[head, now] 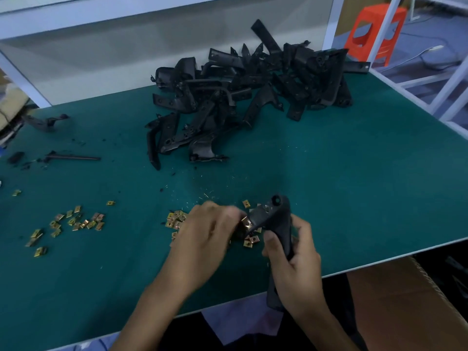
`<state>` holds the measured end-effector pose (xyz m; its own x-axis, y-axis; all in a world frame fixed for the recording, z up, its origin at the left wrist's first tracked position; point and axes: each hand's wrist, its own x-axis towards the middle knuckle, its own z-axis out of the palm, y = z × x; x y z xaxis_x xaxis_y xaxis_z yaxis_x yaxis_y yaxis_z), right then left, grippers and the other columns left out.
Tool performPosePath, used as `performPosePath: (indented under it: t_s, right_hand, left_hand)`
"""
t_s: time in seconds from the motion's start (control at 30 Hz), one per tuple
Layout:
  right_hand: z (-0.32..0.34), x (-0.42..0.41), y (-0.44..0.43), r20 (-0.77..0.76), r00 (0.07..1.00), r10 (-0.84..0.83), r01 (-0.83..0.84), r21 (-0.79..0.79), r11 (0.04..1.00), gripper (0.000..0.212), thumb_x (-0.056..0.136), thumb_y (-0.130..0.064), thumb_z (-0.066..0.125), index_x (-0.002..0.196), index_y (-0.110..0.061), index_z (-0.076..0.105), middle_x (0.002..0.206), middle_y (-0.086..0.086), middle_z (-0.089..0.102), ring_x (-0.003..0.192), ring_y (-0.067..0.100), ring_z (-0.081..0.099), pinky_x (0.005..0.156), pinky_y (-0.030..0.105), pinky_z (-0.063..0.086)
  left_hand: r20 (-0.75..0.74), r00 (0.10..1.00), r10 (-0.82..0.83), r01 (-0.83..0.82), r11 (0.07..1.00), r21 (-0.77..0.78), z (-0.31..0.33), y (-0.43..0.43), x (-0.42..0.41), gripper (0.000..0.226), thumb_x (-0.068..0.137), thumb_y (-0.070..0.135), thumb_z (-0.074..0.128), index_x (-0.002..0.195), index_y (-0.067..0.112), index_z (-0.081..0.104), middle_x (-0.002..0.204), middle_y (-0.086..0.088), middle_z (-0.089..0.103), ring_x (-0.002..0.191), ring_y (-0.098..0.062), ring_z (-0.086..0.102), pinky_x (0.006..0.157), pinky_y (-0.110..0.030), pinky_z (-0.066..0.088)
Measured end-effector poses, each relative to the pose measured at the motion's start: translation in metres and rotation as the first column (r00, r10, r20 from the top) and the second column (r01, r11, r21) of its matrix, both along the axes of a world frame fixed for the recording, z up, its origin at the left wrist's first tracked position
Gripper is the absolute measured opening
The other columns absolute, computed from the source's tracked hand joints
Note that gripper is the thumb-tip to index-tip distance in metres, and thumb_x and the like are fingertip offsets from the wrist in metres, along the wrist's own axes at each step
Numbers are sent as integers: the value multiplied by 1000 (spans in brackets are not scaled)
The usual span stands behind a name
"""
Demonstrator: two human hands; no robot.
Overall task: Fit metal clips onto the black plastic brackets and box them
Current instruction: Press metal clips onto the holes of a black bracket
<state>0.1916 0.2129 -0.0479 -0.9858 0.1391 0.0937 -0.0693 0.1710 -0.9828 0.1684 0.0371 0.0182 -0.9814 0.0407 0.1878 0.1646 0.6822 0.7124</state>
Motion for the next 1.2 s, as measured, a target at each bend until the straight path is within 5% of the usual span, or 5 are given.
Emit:
performPosePath:
  t_s: [0.17, 0.33, 0.67, 0.93, 1.2]
  right_hand:
    - [1, 1, -1, 14, 1000, 5, -5, -6, 1000, 34, 83, -68, 58, 114, -60, 47, 80, -9, 72, 69, 9, 68, 55, 17, 48]
    - [-1, -1, -1, 38, 999, 13, -14, 27, 1000, 34, 83, -67, 57, 115, -57, 47, 80, -10, 72, 68, 9, 67, 54, 15, 46]
    - [-2, -2, -1, 62, 998, 24, -27, 45, 999, 38, 82, -71, 57, 115, -55, 47, 86, -14, 72, 77, 7, 69, 58, 13, 46]
    - [0, -2, -2, 47, 999, 28, -30, 56, 998, 38, 82, -72, 57, 115, -55, 47, 83, -13, 72, 74, 8, 68, 57, 13, 45]
    - [-1, -2, -2, 29, 999, 31, -32, 62, 998, 45, 80, -83, 52, 115, -56, 46, 81, -12, 72, 71, 8, 68, 56, 18, 48]
  left_hand:
    - [63, 996, 62, -36, 933, -358, -20, -17, -38, 21, 100, 36, 58, 113, 26, 70, 107, 4, 60, 107, -19, 48, 94, -32, 42]
    - [136, 991, -13, 67, 916, -396, -25, -13, -48, 17, 99, 33, 59, 109, 25, 70, 106, 1, 58, 107, -22, 46, 94, -31, 38]
    - [275, 958, 87, -128, 983, 133, -14, -20, -42, 9, 97, 26, 62, 91, 32, 63, 82, 16, 73, 65, 2, 59, 66, -25, 43]
    - [325, 932, 158, -267, 907, 324, -14, -30, -31, 10, 90, 25, 75, 95, 32, 69, 79, 4, 76, 63, -7, 64, 67, -32, 52]
    - [342, 939, 44, -257, 751, 609, -2, -34, -21, 22, 86, -1, 74, 97, 19, 78, 88, -10, 78, 74, -16, 72, 69, -17, 55]
